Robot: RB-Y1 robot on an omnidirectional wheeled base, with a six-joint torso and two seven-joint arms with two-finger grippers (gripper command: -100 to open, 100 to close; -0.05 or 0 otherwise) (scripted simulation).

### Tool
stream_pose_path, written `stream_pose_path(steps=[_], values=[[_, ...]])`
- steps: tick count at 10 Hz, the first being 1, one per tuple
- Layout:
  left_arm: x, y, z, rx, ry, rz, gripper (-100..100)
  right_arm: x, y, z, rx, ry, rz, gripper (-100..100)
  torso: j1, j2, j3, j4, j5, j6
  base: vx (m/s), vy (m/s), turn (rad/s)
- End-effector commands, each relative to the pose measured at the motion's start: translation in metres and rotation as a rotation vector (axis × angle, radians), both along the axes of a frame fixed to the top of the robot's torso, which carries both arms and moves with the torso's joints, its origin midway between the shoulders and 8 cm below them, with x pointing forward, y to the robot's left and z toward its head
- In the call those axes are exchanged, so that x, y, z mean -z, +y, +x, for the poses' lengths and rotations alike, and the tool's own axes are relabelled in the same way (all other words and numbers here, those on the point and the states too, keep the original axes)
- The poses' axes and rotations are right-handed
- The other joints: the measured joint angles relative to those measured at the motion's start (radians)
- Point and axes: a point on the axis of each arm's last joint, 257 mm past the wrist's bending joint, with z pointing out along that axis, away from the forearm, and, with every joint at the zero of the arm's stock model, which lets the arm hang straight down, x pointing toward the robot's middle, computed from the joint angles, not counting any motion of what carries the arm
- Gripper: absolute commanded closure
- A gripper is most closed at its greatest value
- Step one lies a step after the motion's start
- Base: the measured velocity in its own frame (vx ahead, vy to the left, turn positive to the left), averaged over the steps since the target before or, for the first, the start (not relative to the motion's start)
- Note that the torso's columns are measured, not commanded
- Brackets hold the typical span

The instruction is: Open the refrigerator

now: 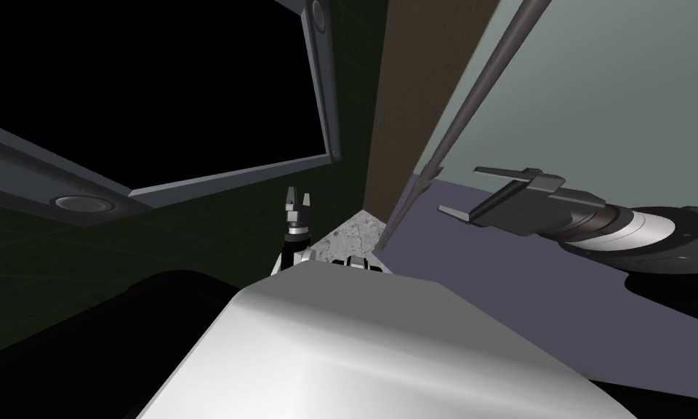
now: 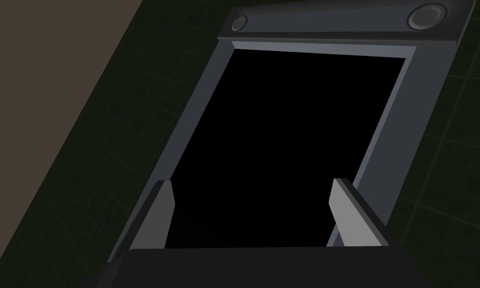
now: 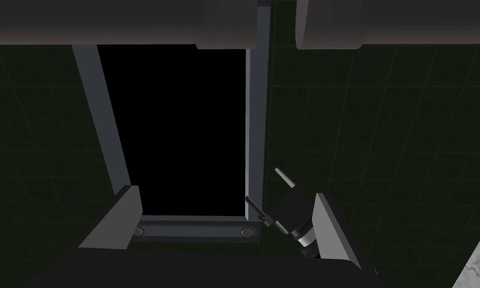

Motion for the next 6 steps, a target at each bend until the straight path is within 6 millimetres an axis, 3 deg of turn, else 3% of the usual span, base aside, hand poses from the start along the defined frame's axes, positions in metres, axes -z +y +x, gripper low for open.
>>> stream_pose_path(steps=[1,3,6], values=[[0.000,0.000,0.000,0.000,0.000,0.000,0,-0.004,-0.025,0.019,0.080,-0.003,-0.008,-100,0.000,-0.002,-0.002,-0.001,0.000,0.000,0.241,-0.001,-0.050],[0.000,0.000,0.000,0.000,0.000,0.000,0,-0.007,-0.043,0.029,0.130,-0.005,-0.014,-100,0.000,-0.005,-0.004,-0.002,0.000,0.000,0.215,0.038,-0.045],[0.000,0.000,0.000,0.000,0.000,0.000,0,-0.008,-0.040,0.028,0.119,-0.005,-0.012,-100,0.003,-0.002,-0.002,-0.001,0.001,-0.003,0.060,0.049,-0.019]])
